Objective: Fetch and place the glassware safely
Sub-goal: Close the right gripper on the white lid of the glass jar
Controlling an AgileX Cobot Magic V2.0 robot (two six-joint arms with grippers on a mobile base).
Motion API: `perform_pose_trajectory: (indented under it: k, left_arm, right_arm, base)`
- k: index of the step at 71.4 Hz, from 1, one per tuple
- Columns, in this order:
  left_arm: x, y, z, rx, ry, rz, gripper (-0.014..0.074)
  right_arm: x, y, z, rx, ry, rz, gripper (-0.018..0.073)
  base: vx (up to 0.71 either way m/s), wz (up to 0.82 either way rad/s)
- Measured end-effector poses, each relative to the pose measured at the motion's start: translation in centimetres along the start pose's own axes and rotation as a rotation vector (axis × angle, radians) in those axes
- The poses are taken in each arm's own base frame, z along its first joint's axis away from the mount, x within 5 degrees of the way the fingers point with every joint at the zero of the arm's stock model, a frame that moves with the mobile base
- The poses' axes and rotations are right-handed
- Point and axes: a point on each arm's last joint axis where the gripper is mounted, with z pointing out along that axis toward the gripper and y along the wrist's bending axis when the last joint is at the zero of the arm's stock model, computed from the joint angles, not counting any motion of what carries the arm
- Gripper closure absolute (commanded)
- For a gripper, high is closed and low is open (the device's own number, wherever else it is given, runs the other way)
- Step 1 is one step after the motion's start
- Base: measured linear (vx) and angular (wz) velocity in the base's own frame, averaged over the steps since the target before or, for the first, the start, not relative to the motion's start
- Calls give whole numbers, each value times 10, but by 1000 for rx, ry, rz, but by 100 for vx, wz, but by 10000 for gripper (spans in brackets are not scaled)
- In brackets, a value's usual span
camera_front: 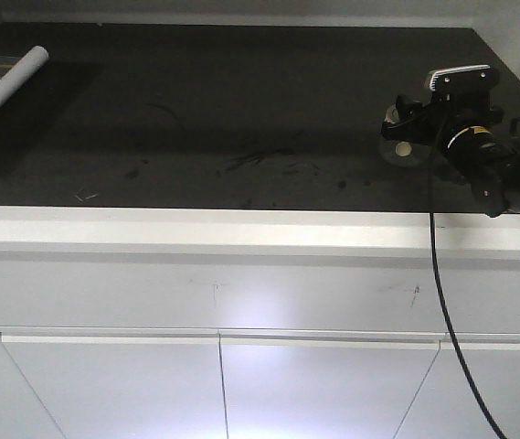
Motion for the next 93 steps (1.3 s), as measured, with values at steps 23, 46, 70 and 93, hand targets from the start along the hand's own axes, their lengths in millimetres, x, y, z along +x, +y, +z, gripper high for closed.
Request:
perform_pose_trajectory:
  k: [23,46,70,93]
  left_arm:
    - [1,0,0,-1,13,0,603]
    - [1,0,0,-1,14,0,603]
    - [1,0,0,-1,15,0,603]
    - [1,0,0,-1,15,0,603]
  right_arm:
    - [2,0,1,-4,-3,-2,137]
    - [14,0,5,13,-12,41,204]
    - [14,-1,5,18,-18,47,570]
    - [11,-1,5,18,-14,40,567]
  base:
    - [0,0]
    - [0,0]
    - [0,0]
    - [0,0]
